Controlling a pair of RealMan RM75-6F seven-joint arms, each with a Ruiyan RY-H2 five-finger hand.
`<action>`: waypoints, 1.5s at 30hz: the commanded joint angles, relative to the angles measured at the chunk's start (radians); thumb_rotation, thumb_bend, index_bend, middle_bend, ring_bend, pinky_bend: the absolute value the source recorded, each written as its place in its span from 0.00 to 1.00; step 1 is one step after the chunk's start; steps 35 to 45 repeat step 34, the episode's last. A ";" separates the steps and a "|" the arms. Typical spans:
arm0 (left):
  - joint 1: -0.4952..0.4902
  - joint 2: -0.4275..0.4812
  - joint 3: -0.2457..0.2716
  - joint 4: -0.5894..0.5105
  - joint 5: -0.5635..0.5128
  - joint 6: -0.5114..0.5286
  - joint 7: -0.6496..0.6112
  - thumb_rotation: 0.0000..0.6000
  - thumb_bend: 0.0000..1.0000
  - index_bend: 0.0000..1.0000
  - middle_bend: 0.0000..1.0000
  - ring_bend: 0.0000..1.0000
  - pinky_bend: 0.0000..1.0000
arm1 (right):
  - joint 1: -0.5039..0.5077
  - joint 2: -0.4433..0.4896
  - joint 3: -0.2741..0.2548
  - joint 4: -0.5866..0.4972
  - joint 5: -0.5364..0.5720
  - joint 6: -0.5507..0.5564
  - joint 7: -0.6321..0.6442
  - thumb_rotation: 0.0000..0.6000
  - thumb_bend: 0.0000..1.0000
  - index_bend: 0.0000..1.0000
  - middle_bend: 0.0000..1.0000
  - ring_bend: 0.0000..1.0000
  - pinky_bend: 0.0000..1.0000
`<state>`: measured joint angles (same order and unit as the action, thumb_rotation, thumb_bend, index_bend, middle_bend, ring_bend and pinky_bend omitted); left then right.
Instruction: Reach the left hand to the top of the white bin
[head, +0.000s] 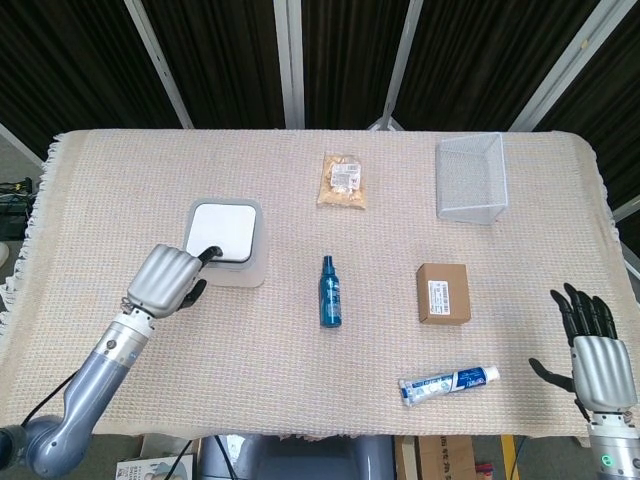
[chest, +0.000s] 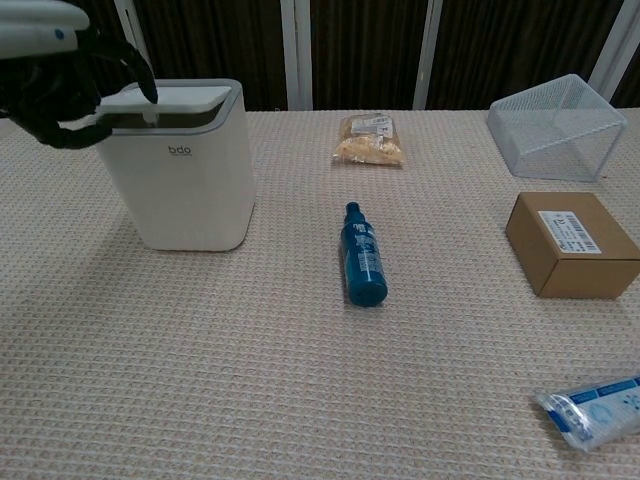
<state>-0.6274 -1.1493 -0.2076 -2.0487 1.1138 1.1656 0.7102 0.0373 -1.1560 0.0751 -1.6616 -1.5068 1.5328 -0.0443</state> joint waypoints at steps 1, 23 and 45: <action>0.110 0.094 0.025 -0.138 0.114 0.169 0.004 1.00 0.41 0.27 0.67 0.60 0.68 | 0.001 -0.002 -0.001 0.001 -0.002 0.000 -0.003 1.00 0.14 0.12 0.00 0.03 0.00; 0.570 0.187 0.355 0.145 0.487 0.566 -0.475 1.00 0.15 0.22 0.21 0.08 0.23 | 0.001 0.001 -0.022 -0.010 -0.053 0.012 -0.014 1.00 0.14 0.12 0.00 0.03 0.00; 0.630 0.119 0.332 0.343 0.492 0.619 -0.698 1.00 0.15 0.21 0.21 0.09 0.22 | 0.000 0.005 -0.030 -0.011 -0.072 0.016 -0.007 1.00 0.14 0.12 0.00 0.03 0.00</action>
